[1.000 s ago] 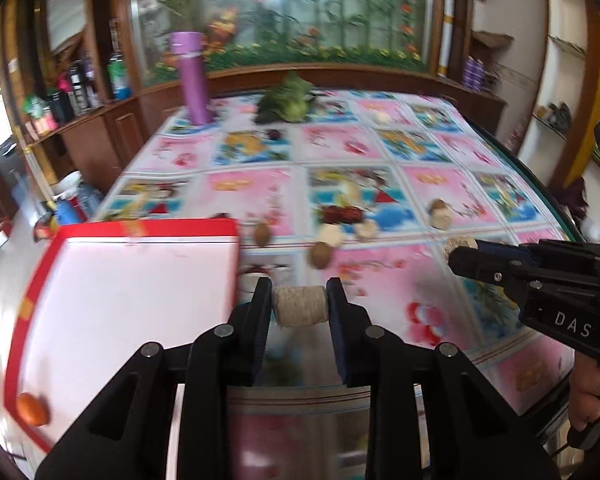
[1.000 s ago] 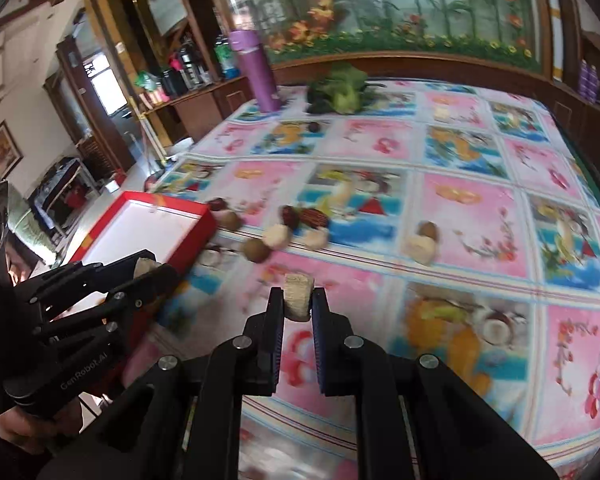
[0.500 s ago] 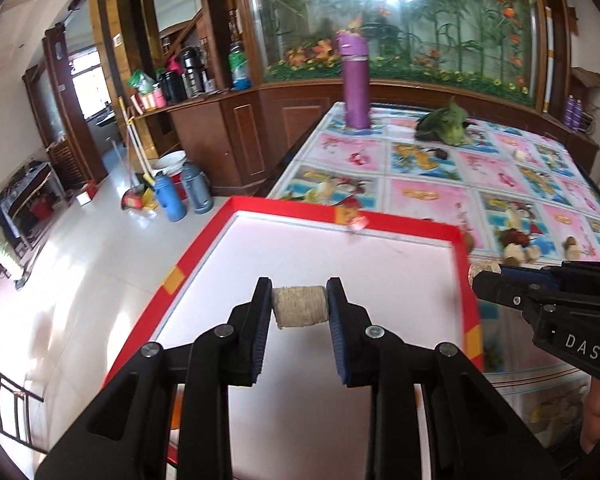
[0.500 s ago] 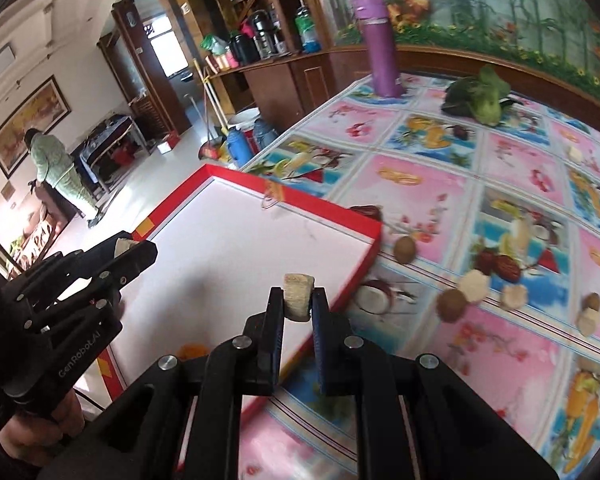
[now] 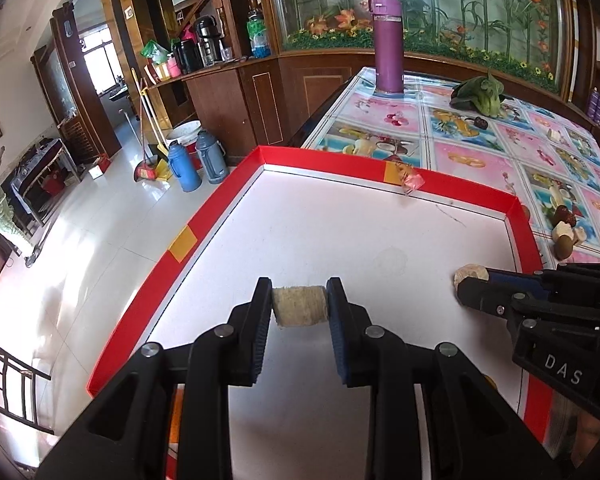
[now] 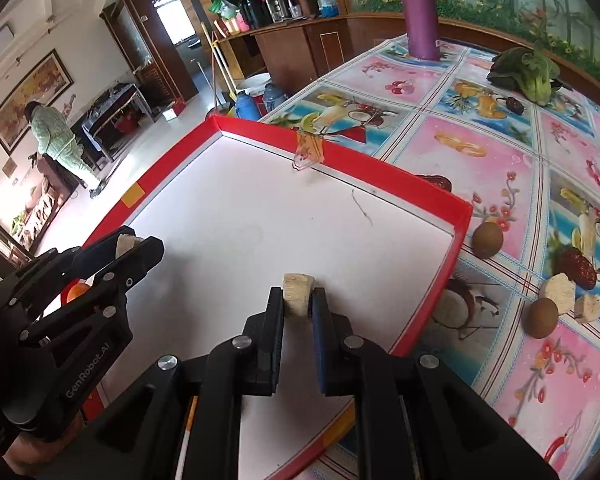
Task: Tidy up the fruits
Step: 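Carry both beige cubes into the tray and open both tools, then move both open tools back above the fruits on the tablecloth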
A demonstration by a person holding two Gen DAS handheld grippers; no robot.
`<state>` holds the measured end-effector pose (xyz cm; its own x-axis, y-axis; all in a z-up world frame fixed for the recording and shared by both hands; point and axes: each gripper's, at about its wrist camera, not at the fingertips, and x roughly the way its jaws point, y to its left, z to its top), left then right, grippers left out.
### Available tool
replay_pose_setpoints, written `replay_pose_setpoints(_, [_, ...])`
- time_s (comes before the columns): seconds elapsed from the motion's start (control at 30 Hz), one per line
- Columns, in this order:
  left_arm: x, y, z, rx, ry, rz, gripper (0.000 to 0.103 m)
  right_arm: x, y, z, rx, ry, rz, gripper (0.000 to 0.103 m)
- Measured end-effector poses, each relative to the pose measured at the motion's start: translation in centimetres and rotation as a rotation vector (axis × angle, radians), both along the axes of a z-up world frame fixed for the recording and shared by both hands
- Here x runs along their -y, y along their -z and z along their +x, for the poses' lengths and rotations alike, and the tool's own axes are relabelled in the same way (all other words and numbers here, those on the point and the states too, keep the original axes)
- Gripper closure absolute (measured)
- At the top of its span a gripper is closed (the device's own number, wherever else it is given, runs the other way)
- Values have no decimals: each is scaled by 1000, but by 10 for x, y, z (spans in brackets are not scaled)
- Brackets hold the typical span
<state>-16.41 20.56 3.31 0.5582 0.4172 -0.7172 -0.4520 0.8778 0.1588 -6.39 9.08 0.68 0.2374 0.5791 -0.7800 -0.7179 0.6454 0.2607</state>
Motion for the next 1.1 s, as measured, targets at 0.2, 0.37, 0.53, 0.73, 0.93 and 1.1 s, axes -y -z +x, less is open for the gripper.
replay_pose_setpoints(0.2, [-3, 5, 0, -17, -20, 4, 73, -2, -2, -1, 10, -5, -6, 91])
replay_pose_setpoints(0.37, [-2, 7, 0, -38, -36, 29, 59, -3, -3, -3, 12, 3, -4, 90])
replay_pose_setpoints(0.53, [4, -1, -5, -19, -49, 65, 26, 10, -8, -4, -19, 22, 37, 77])
replay_pose_setpoints(0.73, [13, -6, -7, -15, -46, 71, 25, 41, -29, -2, 4, 66, 102, 74])
replay_pose_setpoints(0.93, [28, -17, -6, -1, -28, 94, 25, 85, -41, 10, 11, 150, 148, 74])
replay_pose_setpoints(1.1, [43, -31, -2, 21, 11, 93, 25, 129, -44, 19, 31, 223, 152, 74])
